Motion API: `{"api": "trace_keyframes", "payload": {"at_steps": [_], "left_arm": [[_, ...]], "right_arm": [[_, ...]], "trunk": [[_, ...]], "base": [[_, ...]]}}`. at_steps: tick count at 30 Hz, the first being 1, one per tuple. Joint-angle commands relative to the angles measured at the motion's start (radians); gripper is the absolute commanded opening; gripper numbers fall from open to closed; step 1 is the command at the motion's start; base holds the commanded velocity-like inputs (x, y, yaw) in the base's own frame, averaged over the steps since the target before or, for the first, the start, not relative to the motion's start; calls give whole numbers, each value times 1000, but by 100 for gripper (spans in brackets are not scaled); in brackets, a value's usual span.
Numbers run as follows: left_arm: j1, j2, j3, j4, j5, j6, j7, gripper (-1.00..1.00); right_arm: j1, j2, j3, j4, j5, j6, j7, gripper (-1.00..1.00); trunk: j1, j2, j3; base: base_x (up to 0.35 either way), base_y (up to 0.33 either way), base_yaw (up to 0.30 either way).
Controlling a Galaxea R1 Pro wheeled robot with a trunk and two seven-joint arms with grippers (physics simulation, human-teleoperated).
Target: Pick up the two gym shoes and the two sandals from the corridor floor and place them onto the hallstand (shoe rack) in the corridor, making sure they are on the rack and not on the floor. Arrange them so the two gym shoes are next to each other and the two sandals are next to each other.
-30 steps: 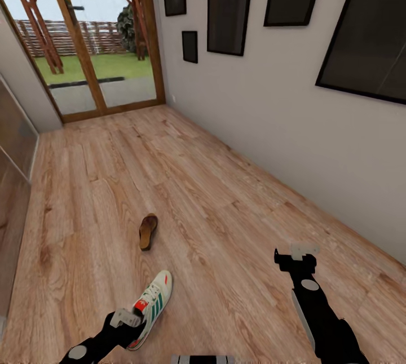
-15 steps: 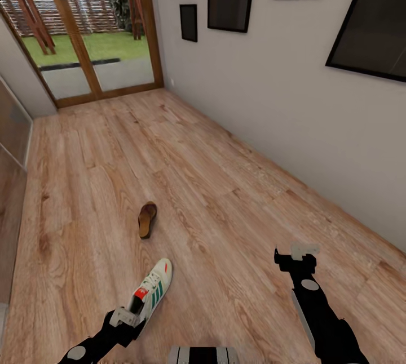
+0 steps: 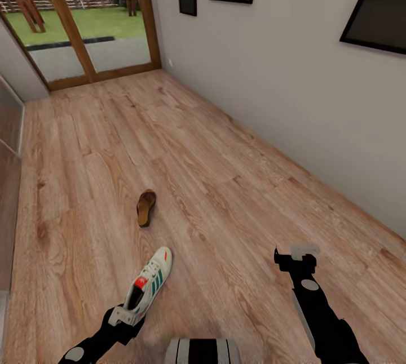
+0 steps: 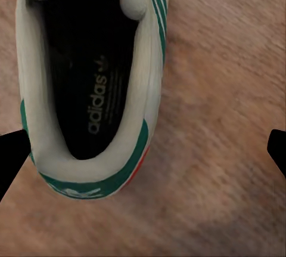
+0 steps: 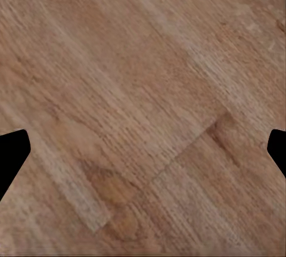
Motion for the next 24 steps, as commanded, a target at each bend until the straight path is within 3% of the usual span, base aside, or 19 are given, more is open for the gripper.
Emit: {"api": "trace_keyframes", "payload": {"at_steps": [1, 6, 12, 24], "left_arm": [[0, 1, 10, 0, -6, -10, -5, 100], [0, 5, 27, 1, 5, -20, -5, 100], [0, 6, 33, 0, 6, -21, -5, 100], [0, 6, 34, 0, 6, -22, -4, 100]], "right_arm": [[0, 0, 1, -1, 10, 8, -2, 100], [0, 0, 1, -1, 11, 8, -2, 100], [0, 0, 1, -1, 11, 8, -2, 100], [0, 0, 1, -1, 11, 8, -2, 100]], "trunk": [[0, -1, -6], [2, -2, -31], [2, -2, -33], [2, -2, -34]], "base": [[0, 0, 0], [0, 0, 5], [0, 0, 137], [0, 0, 12]]}}
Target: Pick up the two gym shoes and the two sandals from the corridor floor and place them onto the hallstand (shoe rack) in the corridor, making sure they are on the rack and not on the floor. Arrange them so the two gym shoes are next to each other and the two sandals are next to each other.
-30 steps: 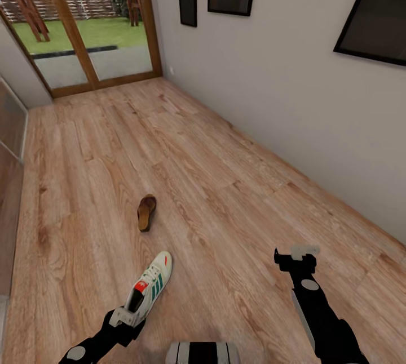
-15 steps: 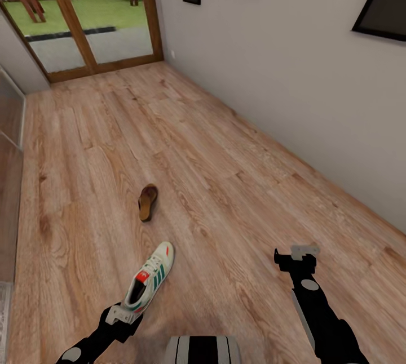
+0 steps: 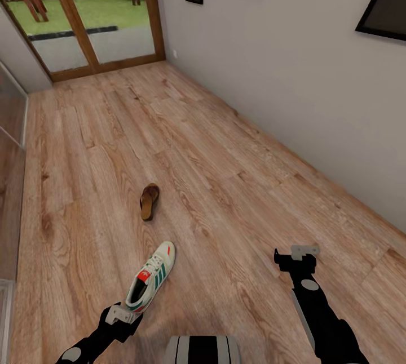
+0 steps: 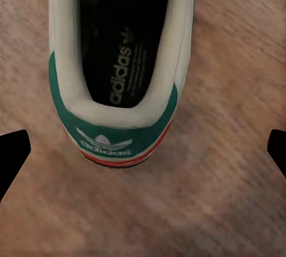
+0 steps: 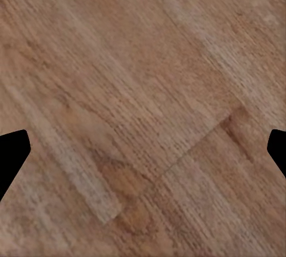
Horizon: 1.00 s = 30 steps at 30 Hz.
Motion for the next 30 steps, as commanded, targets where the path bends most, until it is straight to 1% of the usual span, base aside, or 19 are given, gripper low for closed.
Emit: {"api": "trace_keyframes", "payload": {"at_steps": [1, 12, 22, 30], "left_arm": [[-1, -1, 9, 1, -9, -4, -5, 100], [-1, -1, 9, 0, -9, -4, -5, 100], [-2, -1, 9, 0, -9, -5, -5, 100], [-2, -1, 9, 0, -9, -5, -5, 100]], "right_arm": [[0, 0, 1, -1, 10, 8, -2, 100], [0, 0, 1, -1, 11, 8, -2, 100], [0, 0, 1, -1, 11, 8, -2, 100], [0, 0, 1, -1, 10, 8, -2, 100]], "trunk": [[0, 0, -1], [5, -3, -43], [5, -3, -43], [5, -3, -43]], "base": [[0, 0, 1], [0, 0, 0], [0, 0, 0], [115, 96, 0]]}}
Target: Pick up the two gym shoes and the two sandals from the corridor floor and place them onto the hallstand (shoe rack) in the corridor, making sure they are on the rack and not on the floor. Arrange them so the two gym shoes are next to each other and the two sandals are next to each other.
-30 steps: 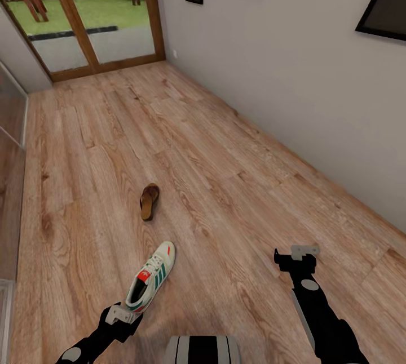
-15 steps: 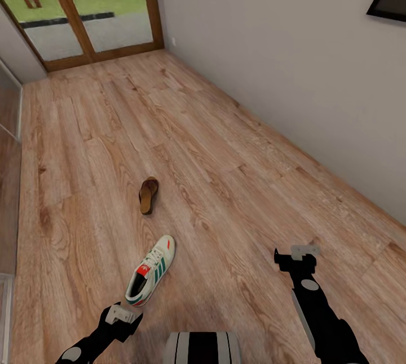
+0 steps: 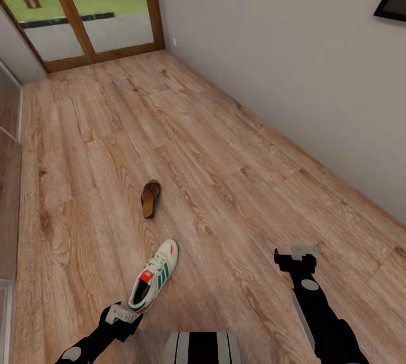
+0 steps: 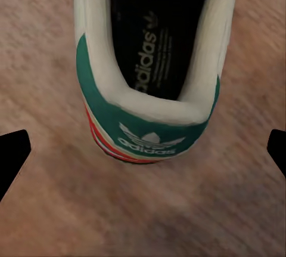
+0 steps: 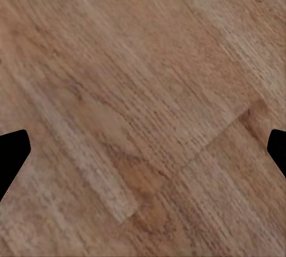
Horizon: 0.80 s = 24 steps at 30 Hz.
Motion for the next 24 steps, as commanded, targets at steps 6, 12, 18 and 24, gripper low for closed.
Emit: {"api": "trace_keyframes", "payload": {"at_steps": [6, 12, 18, 24], "left_arm": [[-1, -1, 8, 0, -9, -4, -5, 100], [-1, -2, 8, 0, -9, -4, -5, 100], [-1, -2, 8, 0, -9, -4, -4, 100], [-1, -2, 7, 0, -9, -4, -5, 100]], "right_arm": [[0, 0, 1, -2, 11, 8, -2, 100], [0, 0, 1, -2, 11, 8, -2, 100], [0, 0, 1, -2, 10, 8, -2, 100], [0, 0, 1, -2, 10, 8, -2, 100]], "trunk": [[0, 0, -1], [0, 0, -1], [0, 0, -1], [0, 0, -1]], "base": [[20, 17, 0], [31, 3, 0], [162, 1, 0], [63, 0, 0]]}}
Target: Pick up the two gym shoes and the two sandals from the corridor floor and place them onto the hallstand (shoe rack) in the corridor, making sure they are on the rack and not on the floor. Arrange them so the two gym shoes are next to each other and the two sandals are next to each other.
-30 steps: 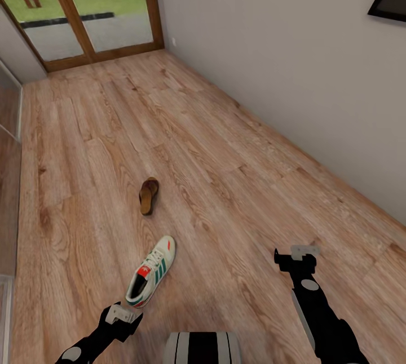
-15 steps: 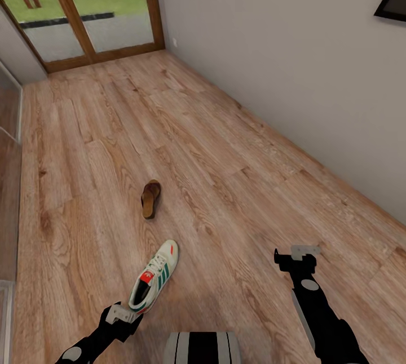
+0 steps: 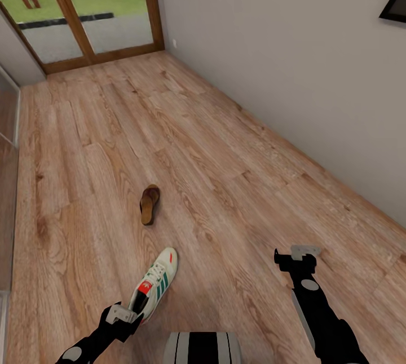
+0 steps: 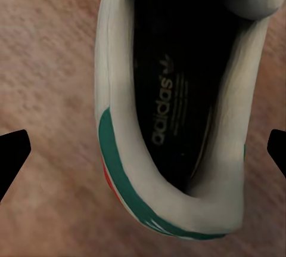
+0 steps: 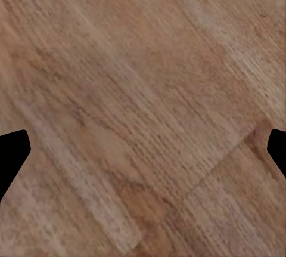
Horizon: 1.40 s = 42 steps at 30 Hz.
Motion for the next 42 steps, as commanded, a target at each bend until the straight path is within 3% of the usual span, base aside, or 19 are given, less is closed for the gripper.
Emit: {"api": "trace_keyframes", "payload": {"at_steps": [1, 32, 42], "left_arm": [[-1, -1, 9, 0, -9, -4, -5, 100], [-1, -6, 7, 0, -11, -4, -5, 100], [-1, -6, 7, 0, -11, -4, -5, 100]], "right_arm": [[0, 0, 1, -1, 11, 8, -2, 100], [0, 0, 1, -1, 10, 8, -2, 100], [0, 0, 1, -1, 11, 8, -2, 100]], "trunk": [[0, 0, -1], [0, 0, -10], [4, -3, -64]], "base": [[24, 0, 0], [2, 0, 0], [0, 0, 0]]}}
